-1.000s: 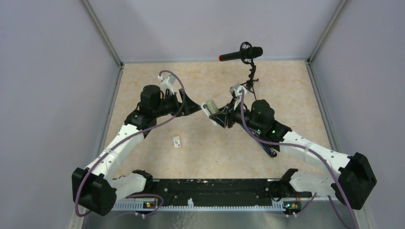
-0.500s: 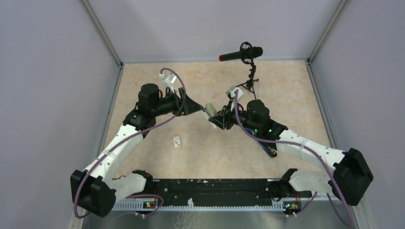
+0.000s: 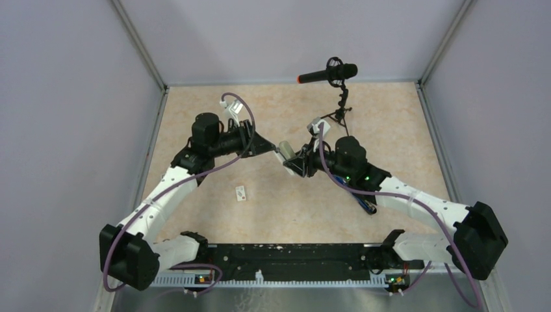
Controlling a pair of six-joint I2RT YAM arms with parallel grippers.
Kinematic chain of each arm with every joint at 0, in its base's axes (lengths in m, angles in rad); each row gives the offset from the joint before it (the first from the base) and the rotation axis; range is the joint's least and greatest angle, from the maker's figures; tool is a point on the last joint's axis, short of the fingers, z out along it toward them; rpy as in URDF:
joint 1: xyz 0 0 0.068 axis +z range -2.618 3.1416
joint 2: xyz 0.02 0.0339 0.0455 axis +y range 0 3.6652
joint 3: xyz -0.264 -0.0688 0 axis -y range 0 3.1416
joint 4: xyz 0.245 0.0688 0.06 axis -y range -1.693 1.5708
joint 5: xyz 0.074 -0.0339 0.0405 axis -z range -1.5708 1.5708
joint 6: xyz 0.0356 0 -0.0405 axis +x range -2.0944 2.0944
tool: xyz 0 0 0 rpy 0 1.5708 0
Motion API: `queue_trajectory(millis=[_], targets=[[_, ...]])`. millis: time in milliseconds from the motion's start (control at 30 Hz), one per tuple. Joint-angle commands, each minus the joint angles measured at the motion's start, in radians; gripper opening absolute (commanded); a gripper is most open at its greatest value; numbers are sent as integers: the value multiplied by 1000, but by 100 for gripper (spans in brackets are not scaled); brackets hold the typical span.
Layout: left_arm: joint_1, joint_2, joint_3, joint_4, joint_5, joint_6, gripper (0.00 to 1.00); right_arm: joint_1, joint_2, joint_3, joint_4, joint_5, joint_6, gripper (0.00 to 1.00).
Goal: Load the staples into the stapler
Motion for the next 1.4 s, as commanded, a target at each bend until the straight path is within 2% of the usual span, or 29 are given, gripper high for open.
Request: queue_trajectory(millis=[0, 500, 567, 767, 867, 1067, 1167, 1267, 1367], targets=[[-2, 10, -22, 67, 15, -27, 41, 19, -8, 48, 72, -9, 4, 4], [-11, 76, -52, 113, 35, -110, 32, 24, 21, 63, 74, -11, -32, 4], [-11, 82, -55, 155, 33, -122, 27, 30, 30, 64, 81, -18, -37, 4], [-10, 86, -78, 223, 56, -170, 0, 39, 57, 72, 73, -21, -48, 9], [-11, 87, -83, 249, 78, -174, 0, 40, 67, 73, 73, -23, -47, 16], [-11, 85, -86, 260, 80, -174, 0, 39, 86, 97, 55, -8, -42, 43], [-11, 85, -70, 210, 54, -127, 0, 40, 97, 123, 40, 2, -45, 52], [-11, 85, -60, 178, 47, -93, 0, 40, 116, 151, 14, 8, -54, 55], [-11, 76, -56, 160, 35, -70, 0, 40, 129, 167, -5, 14, -59, 52]])
